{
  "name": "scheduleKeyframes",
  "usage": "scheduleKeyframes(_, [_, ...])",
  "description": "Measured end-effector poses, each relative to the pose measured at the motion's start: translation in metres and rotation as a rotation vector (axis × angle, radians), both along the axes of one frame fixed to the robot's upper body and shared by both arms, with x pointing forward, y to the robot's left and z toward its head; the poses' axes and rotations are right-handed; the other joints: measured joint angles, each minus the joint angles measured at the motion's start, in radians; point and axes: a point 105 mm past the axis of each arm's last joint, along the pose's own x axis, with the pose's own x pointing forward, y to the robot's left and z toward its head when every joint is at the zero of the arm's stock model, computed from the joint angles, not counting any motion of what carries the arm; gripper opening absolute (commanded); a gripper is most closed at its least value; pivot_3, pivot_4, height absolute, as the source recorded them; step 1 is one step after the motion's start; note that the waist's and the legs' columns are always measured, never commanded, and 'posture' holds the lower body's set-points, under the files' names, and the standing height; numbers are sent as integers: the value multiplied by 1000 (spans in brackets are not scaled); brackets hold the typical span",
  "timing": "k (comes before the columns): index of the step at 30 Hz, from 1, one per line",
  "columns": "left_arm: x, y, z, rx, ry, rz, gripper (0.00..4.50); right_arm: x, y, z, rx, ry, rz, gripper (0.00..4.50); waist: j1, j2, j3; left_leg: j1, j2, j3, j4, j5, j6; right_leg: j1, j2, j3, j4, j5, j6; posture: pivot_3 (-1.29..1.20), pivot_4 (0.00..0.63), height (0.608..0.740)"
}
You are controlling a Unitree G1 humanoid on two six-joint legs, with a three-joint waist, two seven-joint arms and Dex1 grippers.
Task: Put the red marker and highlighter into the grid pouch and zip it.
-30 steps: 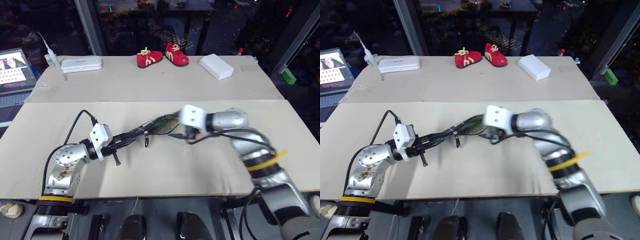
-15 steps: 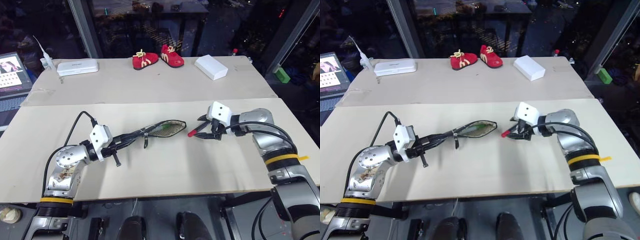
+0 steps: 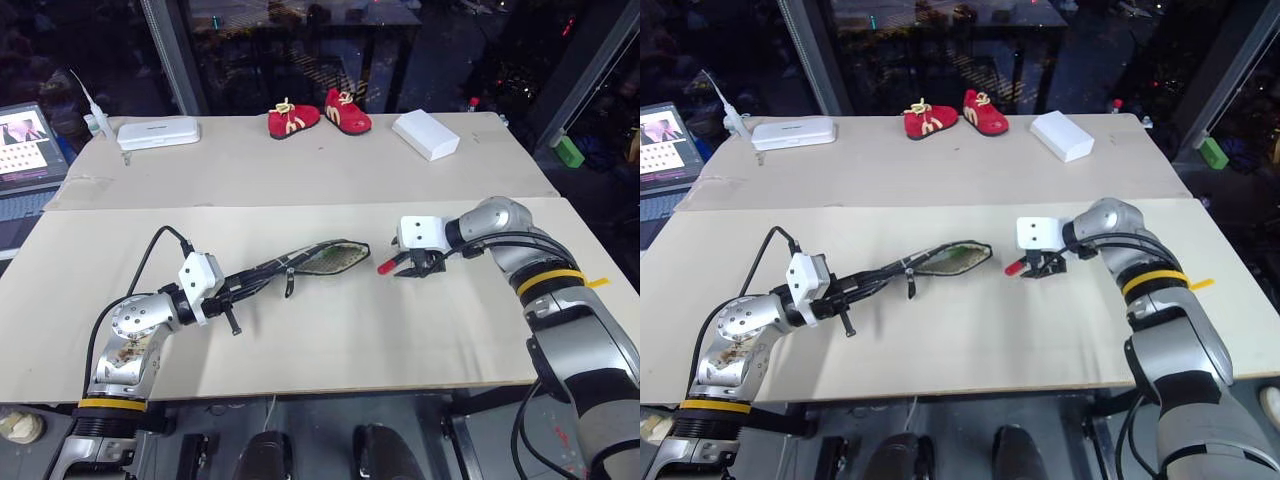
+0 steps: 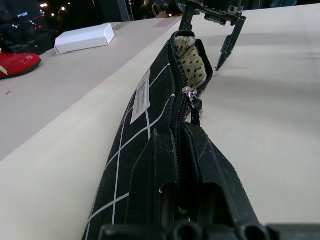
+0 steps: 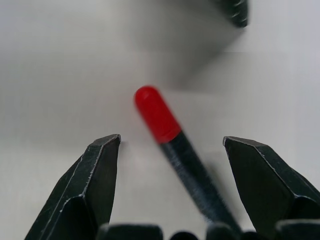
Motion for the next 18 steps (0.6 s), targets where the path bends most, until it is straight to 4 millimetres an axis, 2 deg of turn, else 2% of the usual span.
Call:
scheduleKeyframes(8, [0,0,0,0,-2,1,0,15,8,-1,-38,13,-57,3693,-7,0,0,0,0,0,0,0,0,0,0,0,0,0,0,0,150,740])
scheduleKeyframes(11, [0,0,0,-1,-2,0,0,13,11,-7,-50,57,-58,3693,-7,0,0,0,0,0,0,0,0,0,0,0,0,0,0,0,150,740])
scheduleKeyframes(18, [0,-1,0,-4,-3,4,0,10,6,-9,-99,105,-55,3693,-3,0,0,0,0,0,0,0,0,0,0,0,0,0,0,0,150,740])
